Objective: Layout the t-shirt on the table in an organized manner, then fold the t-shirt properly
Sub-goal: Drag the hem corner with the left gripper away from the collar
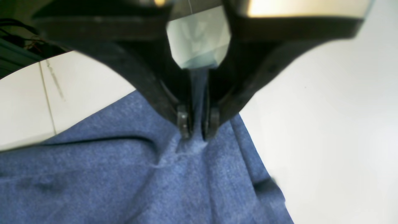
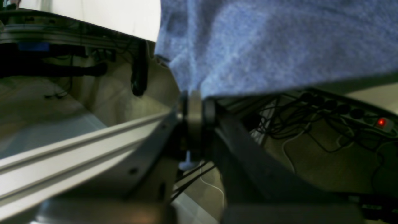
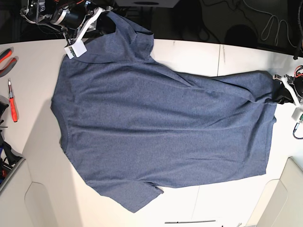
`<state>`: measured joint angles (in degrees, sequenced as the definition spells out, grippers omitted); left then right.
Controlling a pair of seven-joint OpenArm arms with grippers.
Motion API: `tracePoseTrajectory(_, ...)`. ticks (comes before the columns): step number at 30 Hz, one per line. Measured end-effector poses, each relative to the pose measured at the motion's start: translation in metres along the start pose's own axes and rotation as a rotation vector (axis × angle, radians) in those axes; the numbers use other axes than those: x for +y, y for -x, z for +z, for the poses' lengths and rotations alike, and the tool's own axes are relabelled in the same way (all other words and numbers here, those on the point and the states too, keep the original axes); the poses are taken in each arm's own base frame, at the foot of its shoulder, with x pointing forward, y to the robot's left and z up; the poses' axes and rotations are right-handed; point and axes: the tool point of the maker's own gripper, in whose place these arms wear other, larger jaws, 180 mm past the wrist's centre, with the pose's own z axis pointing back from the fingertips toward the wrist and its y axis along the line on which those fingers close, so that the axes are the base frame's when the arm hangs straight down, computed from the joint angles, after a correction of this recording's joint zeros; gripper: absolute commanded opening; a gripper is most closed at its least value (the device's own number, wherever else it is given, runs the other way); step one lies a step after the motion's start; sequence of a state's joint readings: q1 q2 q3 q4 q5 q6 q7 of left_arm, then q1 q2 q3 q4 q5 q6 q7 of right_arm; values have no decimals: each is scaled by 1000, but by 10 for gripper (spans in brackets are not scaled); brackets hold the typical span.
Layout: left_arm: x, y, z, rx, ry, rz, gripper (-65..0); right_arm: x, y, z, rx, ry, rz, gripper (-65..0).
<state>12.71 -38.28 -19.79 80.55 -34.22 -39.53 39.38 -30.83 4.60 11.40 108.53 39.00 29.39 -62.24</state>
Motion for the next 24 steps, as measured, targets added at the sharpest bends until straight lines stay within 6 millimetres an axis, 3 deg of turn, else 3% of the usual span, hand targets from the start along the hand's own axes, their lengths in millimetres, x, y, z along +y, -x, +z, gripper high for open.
tracePoseTrajectory(5, 0, 2, 0, 4, -1, 0, -650, 0, 0, 0, 0, 0, 0, -650)
tracePoseTrajectory(18, 12, 50, 30, 70, -32, 113, -650, 0, 0, 0, 0, 0, 0, -650)
tracePoseTrajectory(24, -17, 58, 45, 100, 120, 287, -650, 0, 4, 0, 22, 0, 0, -650)
